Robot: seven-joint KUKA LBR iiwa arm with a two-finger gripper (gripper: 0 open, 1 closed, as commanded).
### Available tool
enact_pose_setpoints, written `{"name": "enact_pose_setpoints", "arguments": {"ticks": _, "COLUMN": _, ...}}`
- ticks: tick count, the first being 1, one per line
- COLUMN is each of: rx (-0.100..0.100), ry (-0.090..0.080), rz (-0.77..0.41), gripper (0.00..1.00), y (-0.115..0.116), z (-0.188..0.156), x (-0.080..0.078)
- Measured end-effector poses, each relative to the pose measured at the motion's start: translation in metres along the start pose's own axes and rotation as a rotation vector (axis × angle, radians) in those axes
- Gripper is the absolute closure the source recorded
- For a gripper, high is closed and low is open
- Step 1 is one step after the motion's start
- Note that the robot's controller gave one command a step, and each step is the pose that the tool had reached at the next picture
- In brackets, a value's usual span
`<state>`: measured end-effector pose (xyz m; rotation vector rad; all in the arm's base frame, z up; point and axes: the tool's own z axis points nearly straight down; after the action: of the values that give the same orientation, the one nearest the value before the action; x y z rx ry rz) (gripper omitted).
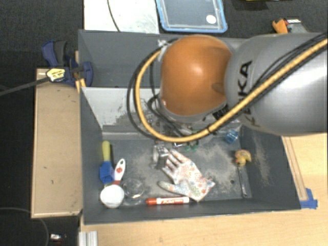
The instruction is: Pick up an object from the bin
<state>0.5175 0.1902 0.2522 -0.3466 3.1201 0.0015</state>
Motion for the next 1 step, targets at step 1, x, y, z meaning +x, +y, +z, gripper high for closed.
{"name": "enact_pose_setpoints", "arguments": {"ticks": 1, "rx": 0.001, "ry": -0.006, "rz": -0.263, "gripper": 0.00, "y": -0.0062, "z": -0.0203, "x": 0.0077}}
